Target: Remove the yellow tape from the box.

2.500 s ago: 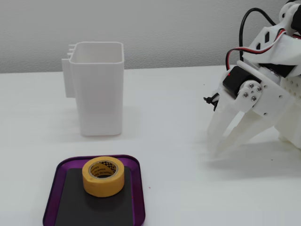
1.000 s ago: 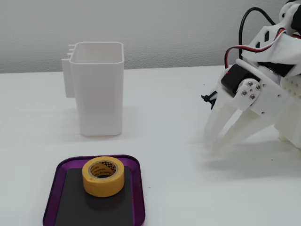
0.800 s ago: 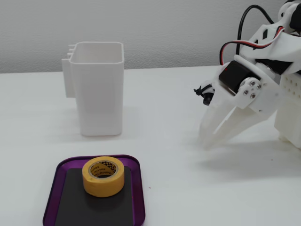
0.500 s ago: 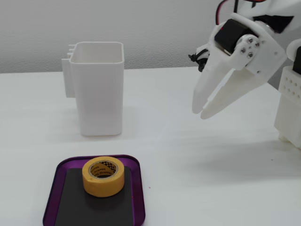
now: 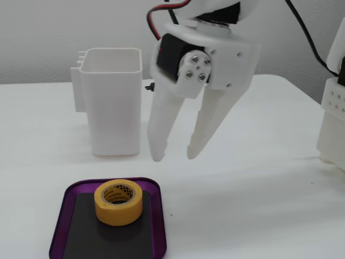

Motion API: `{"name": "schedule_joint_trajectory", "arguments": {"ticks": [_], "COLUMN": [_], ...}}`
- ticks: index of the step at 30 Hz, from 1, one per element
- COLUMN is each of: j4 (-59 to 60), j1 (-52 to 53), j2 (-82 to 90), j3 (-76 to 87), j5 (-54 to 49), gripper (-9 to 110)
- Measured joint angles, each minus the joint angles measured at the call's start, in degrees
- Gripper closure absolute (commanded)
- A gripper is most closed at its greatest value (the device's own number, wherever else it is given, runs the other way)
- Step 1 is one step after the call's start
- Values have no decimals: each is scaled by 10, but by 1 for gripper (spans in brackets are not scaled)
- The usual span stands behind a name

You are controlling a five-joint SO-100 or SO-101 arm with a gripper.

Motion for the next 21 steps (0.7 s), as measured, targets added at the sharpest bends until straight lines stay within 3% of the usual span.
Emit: {"name": "schedule_joint_trajectory", "arguments": {"ticks": [21], "j4": [-61], "j1": [7], "j2": [-156], "j3": [-73], "j5": [2], "gripper": [89]}}
